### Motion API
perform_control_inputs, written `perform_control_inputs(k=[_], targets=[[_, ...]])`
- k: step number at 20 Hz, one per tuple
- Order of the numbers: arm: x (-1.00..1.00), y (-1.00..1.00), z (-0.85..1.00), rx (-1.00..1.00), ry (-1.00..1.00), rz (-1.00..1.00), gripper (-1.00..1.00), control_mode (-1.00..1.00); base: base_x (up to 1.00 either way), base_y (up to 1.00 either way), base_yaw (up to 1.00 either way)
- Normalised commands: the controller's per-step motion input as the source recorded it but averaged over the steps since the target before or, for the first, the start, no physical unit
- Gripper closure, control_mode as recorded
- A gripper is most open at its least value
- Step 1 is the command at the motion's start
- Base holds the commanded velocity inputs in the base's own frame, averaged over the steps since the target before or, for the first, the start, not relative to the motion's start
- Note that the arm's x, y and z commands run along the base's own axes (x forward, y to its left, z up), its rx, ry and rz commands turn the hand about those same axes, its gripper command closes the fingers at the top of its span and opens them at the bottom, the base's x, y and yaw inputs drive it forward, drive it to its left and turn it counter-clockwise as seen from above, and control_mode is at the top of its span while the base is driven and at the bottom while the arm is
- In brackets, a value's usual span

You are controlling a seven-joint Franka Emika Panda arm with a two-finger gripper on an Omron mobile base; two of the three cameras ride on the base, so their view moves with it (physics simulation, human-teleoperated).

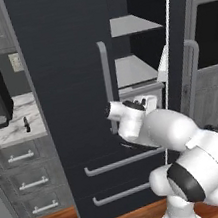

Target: Retrieve the butter from the fridge and place it on a plate on the dining table. Then retrieve the butter knife by the fridge and place it near the plate.

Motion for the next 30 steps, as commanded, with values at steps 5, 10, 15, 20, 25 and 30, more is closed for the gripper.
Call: perform_control_inputs(k=[5,10,15,20,25,30], targets=[[0.52,-0.51,-0.28,-0.02,0.40,0.01,-1.00,-1.00,0.00,0.00,0.00],[0.27,-0.80,-0.20,-0.03,0.44,0.00,-1.00,-1.00,0.00,0.00,0.00],[-0.12,-1.00,-0.23,-0.02,0.29,0.00,-1.00,-1.00,0.00,0.00,0.00],[-0.47,-1.00,-0.06,0.00,0.12,0.00,-1.00,-1.00,0.00,0.00,0.00],[-0.42,-1.00,0.00,-0.01,0.03,0.02,-1.00,-1.00,0.00,0.00,0.00],[-0.58,0.73,0.08,0.00,-0.04,0.02,-1.00,-1.00,0.00,0.00,0.00]])
